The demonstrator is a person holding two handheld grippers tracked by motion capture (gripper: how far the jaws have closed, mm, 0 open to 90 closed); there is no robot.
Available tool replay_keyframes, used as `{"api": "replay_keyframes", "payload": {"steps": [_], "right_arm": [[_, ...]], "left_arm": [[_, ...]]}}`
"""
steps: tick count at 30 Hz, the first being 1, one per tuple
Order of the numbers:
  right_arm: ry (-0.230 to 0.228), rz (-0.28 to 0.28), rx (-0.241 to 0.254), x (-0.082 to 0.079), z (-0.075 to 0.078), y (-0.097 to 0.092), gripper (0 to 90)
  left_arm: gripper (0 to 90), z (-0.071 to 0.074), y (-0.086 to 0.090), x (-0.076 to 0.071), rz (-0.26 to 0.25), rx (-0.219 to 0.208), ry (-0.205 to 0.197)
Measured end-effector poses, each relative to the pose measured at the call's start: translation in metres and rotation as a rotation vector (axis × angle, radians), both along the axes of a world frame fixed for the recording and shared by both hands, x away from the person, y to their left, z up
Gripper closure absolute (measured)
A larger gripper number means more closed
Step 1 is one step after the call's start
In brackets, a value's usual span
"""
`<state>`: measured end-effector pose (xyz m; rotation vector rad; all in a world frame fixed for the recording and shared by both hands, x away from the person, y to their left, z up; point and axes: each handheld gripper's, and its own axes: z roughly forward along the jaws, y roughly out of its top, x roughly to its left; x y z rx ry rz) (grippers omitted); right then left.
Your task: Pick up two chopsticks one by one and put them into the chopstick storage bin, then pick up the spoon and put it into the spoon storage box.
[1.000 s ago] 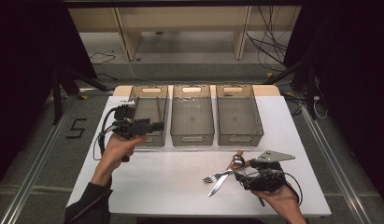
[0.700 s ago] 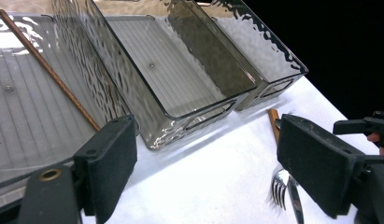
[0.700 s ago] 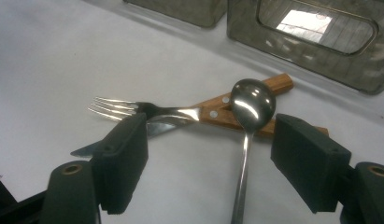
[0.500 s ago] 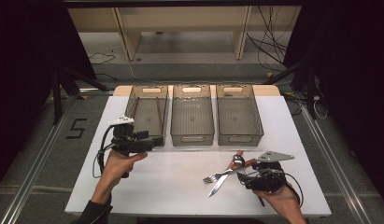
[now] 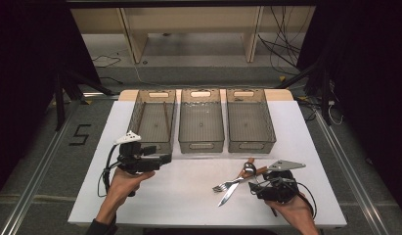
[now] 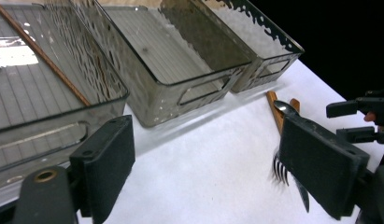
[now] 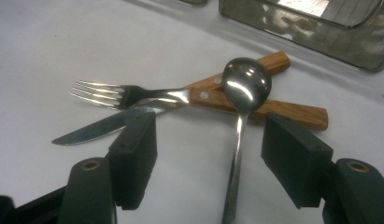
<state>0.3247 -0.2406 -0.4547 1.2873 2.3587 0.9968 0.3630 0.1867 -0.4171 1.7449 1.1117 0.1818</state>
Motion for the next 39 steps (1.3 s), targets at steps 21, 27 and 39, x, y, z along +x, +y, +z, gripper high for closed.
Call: {"api": "replay_keyframes", "payload": {"steps": [21,27,39], "right_arm": [[0.049,-0.019,-0.026,0.002,-0.011,-0.002,42.0],[0.059,-0.030,-0.035,0.003,-0.012,-0.004,46.6],[0.083,-0.048,-0.034,0.005,-0.017,-0.006,56.1]], "left_arm": [[17.2,-0.023,-0.011,-0.027,-0.054,0.049,-0.032],[17.1,-0.033,-0.018,-0.035,-0.079,0.057,-0.028],[16.8,-0.047,-0.021,-0.042,-0.074,0.073,-0.019]]}}
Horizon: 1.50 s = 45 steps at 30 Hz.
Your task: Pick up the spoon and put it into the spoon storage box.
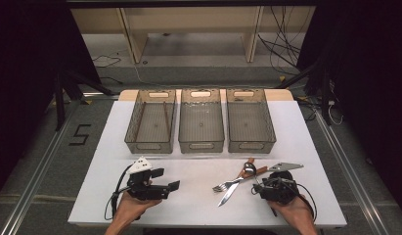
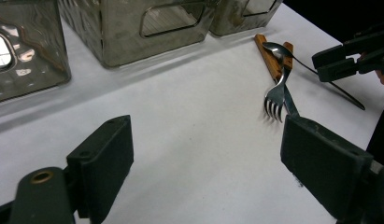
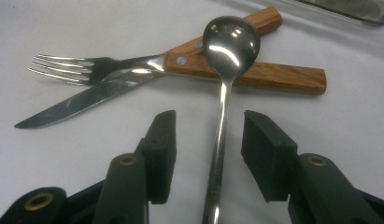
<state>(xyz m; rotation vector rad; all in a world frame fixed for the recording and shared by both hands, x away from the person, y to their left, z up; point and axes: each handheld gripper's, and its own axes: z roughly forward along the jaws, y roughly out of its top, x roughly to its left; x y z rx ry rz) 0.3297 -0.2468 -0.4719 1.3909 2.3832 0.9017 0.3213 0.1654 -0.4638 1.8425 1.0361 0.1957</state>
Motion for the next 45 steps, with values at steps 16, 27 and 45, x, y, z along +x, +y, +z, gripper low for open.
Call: {"api": "replay_keyframes", "payload": {"steps": [16,27,45], "right_arm": [[0.002,-0.017,-0.063,0.0038,-0.0086,0.0069,70.4],[0.006,-0.040,-0.072,0.0038,-0.0081,0.0066,84.7],[-0.003,-0.039,-0.021,0.0031,-0.0013,0.0011,85.9]], "left_arm": [[16.9,-0.0039,0.0026,0.0002,0.015,-0.002,-0.005],[17.0,-0.0051,0.0003,-0.0005,0.015,0.006,-0.005],[17.2,-0.0098,0.0049,0.0003,0.035,-0.003,-0.003]]}}
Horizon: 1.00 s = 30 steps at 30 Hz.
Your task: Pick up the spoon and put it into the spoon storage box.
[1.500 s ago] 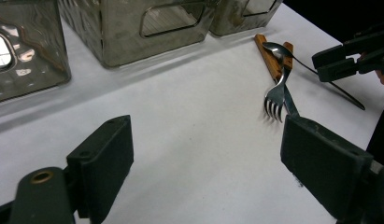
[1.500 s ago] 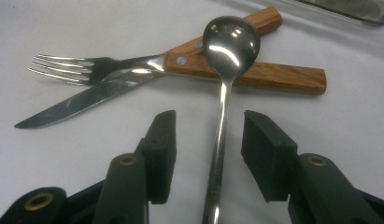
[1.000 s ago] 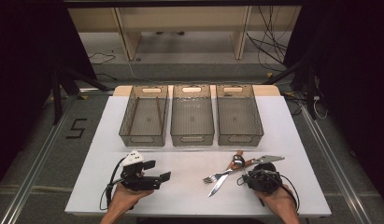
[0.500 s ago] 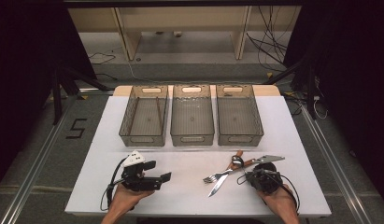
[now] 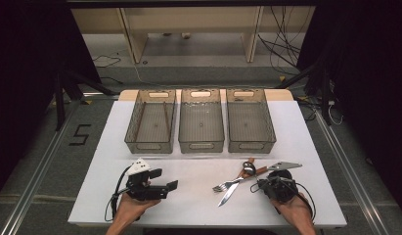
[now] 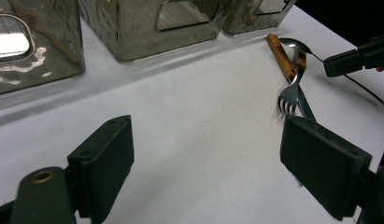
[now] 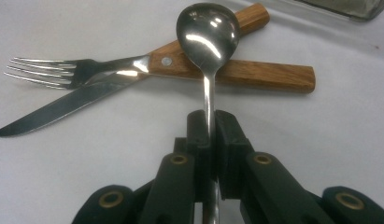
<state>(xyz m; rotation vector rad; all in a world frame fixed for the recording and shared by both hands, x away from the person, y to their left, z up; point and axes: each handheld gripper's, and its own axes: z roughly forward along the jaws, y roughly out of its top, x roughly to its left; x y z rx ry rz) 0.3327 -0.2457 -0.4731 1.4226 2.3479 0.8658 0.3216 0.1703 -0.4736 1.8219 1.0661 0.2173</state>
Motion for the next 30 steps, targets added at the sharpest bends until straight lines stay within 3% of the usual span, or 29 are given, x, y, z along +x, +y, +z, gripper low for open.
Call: {"api": "replay_keyframes", "payload": {"steps": [14,23,30], "right_arm": [[-0.076,0.039,0.053,0.002,0.030,0.003,85.9],[-0.130,0.066,0.094,0.023,0.060,0.021,85.9],[-0.143,0.084,0.102,0.042,0.076,0.038,85.9]], "left_arm": [[17.2,-0.004,0.010,-0.003,0.034,-0.022,-0.017],[17.2,-0.005,0.014,-0.007,0.052,-0.025,-0.041],[17.2,-0.006,0.015,-0.008,0.049,-0.014,-0.045]]}}
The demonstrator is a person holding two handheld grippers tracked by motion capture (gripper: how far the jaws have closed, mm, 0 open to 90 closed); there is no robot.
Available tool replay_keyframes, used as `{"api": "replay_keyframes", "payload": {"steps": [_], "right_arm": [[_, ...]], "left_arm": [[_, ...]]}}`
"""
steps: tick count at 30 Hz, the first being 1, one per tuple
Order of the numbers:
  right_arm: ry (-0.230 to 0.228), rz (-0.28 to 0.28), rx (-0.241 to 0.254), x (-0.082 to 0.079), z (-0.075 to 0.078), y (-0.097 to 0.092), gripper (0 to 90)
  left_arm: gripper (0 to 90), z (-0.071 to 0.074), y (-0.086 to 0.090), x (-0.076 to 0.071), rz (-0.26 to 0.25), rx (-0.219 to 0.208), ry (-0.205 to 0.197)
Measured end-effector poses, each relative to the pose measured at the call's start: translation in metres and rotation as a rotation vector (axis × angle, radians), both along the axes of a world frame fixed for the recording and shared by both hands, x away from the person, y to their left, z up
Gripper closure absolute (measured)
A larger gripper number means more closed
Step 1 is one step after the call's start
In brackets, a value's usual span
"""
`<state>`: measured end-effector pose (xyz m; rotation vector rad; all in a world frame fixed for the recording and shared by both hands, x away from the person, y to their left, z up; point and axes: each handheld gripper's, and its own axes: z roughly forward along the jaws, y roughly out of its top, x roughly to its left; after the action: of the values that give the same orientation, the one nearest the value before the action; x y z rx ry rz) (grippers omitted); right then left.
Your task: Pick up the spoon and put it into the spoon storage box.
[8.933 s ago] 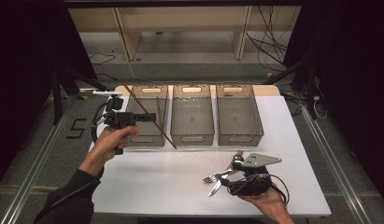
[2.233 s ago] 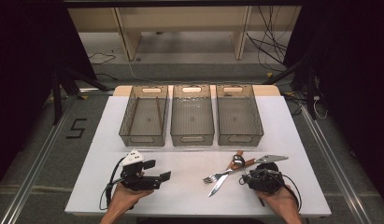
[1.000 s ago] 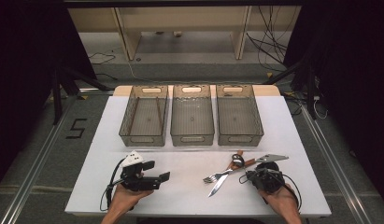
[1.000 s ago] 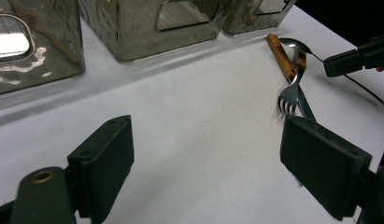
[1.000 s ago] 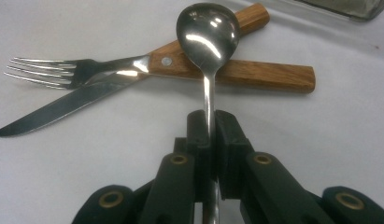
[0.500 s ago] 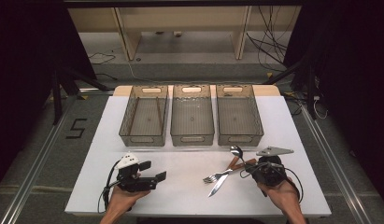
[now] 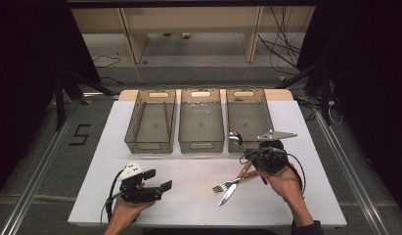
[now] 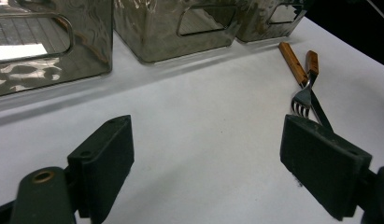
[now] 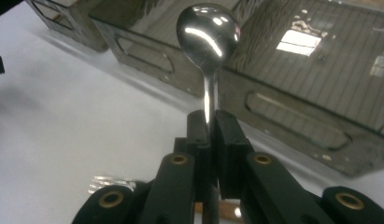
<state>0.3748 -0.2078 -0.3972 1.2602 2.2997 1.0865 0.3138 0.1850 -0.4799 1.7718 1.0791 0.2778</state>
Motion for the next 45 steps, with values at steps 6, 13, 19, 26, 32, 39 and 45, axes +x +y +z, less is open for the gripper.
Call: {"api": "replay_keyframes", "payload": {"steps": [6,13,19,26,32,39,45], "right_arm": [[-0.006,0.009,-0.001,0.017,0.010,0.016,85.9],[0.000,0.024,0.002,0.035,0.017,0.035,85.9],[0.004,0.022,0.016,0.055,0.021,0.052,85.9],[0.007,0.023,0.015,0.079,0.024,0.072,85.9],[0.015,0.020,0.023,0.096,0.030,0.084,85.9],[0.034,0.006,0.019,0.114,0.030,0.097,85.9],[0.049,-0.001,0.015,0.123,0.029,0.105,85.8]], "left_arm": [[17.2,-0.002,0.000,0.000,-0.001,0.003,0.001],[17.2,-0.002,0.001,-0.001,0.008,-0.002,-0.006],[17.2,-0.002,0.001,-0.001,0.004,0.005,-0.010],[17.2,-0.003,0.000,-0.001,0.006,-0.001,-0.005],[17.2,-0.003,0.000,-0.001,0.006,-0.004,-0.006],[17.2,-0.004,0.000,-0.001,0.005,-0.008,-0.007],[17.2,-0.003,0.001,-0.001,0.005,-0.004,-0.010]]}}
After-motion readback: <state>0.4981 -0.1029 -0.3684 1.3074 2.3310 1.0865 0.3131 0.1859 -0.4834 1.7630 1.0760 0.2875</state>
